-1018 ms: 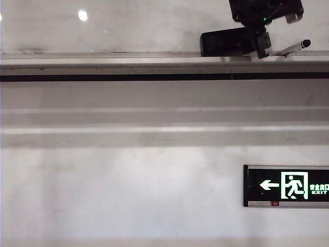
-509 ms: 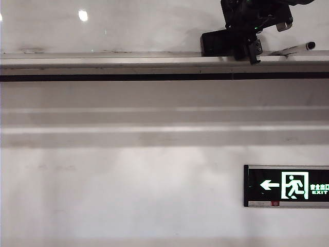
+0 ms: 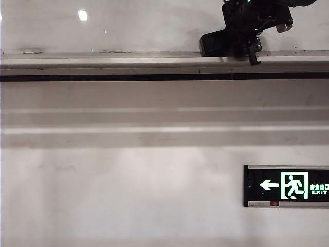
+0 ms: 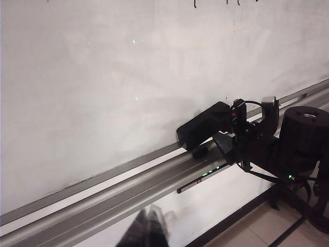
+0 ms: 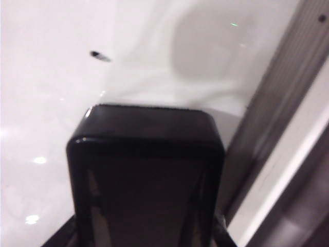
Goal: Wipe the whiteboard clean using the black magnetic whiteboard eraser attached to the whiteboard.
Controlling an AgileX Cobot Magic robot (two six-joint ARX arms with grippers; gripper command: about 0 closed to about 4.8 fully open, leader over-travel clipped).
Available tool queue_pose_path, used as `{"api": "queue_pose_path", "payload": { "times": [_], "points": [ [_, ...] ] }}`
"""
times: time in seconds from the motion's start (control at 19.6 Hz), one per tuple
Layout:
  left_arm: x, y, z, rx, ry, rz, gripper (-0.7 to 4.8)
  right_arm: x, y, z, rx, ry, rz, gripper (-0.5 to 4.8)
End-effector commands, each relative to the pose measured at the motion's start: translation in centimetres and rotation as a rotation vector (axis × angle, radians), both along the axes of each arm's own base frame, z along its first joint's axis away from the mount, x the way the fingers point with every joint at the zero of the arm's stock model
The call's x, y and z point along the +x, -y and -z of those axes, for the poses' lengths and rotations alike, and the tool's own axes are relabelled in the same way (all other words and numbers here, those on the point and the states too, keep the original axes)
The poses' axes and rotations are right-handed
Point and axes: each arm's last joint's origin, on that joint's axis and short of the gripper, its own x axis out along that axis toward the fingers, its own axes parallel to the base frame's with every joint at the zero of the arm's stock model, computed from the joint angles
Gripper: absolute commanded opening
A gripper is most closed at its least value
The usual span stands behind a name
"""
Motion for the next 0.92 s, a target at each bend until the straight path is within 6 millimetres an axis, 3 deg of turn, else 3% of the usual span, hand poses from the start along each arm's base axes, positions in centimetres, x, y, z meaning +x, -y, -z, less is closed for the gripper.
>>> {"api": "queue_pose_path", "payload": {
  "times": [0.05, 0.31, 0.56, 0.92],
  "points": [
    [-0.1, -0.1, -0.4, -0.012, 0.026, 0.004, -0.06, -0.6, 0.5, -2.3, -0.063, 0.136, 0.022, -0.08],
    [-0.1, -0.1, -0.4, -0.012, 0.026, 0.004, -0.05, -2.0, 3.2, -5.7, -0.266, 0.229, 0.126, -0.08],
    [-0.1, -0.1, -0.4, -0.012, 0.025, 0.004, -0.05, -3.4, 4.0, -12.2, -0.66, 0.353, 0.245, -0.08],
    [-0.1, -0.1, -0.4, -0.012, 0.026, 0.004, -0.06, -6.3, 4.8, -21.4, -1.234, 0.337, 0.365, -0.08]
  ]
}}
